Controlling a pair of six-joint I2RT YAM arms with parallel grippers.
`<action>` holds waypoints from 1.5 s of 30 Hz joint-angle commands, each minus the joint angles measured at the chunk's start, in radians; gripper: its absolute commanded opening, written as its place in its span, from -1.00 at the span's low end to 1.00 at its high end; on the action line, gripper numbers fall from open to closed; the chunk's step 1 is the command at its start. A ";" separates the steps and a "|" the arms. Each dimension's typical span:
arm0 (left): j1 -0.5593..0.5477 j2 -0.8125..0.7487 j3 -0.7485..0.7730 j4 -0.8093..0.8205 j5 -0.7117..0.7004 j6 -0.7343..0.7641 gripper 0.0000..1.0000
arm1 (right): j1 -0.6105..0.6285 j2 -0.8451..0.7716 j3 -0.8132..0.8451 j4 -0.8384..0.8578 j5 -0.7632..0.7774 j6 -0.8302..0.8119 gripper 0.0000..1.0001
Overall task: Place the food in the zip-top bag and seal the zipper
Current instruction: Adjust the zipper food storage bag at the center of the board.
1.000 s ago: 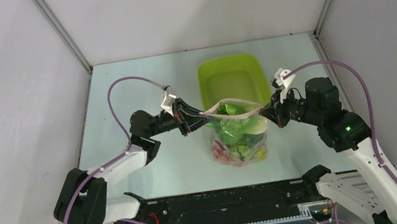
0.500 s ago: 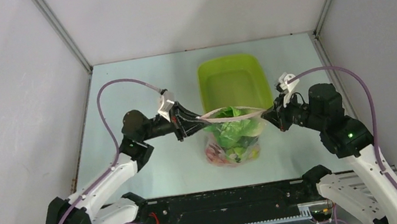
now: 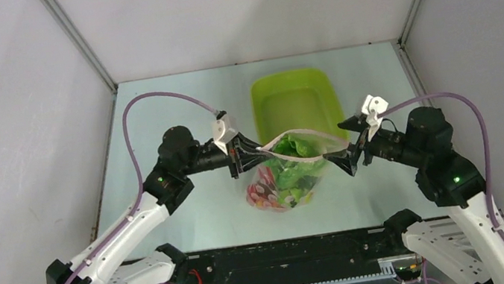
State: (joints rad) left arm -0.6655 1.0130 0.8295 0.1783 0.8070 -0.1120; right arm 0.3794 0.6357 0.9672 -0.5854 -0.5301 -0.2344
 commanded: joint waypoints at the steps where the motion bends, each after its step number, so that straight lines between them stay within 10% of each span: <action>1: -0.033 -0.030 0.069 -0.081 -0.061 0.097 -1.00 | -0.002 0.010 0.083 0.177 -0.170 -0.077 0.79; 8: -0.066 -0.010 0.136 -0.200 -0.080 0.164 -1.00 | 0.053 0.187 0.183 0.257 -0.401 -0.089 0.88; 25: -0.099 0.013 0.231 -0.343 -0.093 0.241 -1.00 | 0.293 0.574 0.430 -0.018 -0.285 -0.405 0.81; 33: -0.101 0.014 0.240 -0.350 -0.117 0.241 -1.00 | 0.294 0.632 0.473 -0.204 -0.298 -0.477 0.39; 42: -0.100 0.009 0.235 -0.325 -0.114 0.227 -0.99 | 0.295 0.610 0.472 -0.206 -0.275 -0.448 -0.83; 45: -0.101 -0.001 0.209 -0.303 -0.111 0.208 -0.37 | 0.295 0.603 0.468 -0.161 -0.262 -0.391 -1.00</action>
State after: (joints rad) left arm -0.7612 1.0393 1.0080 -0.2222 0.6792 0.1120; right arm 0.6769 1.2659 1.4014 -0.7822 -0.8234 -0.6846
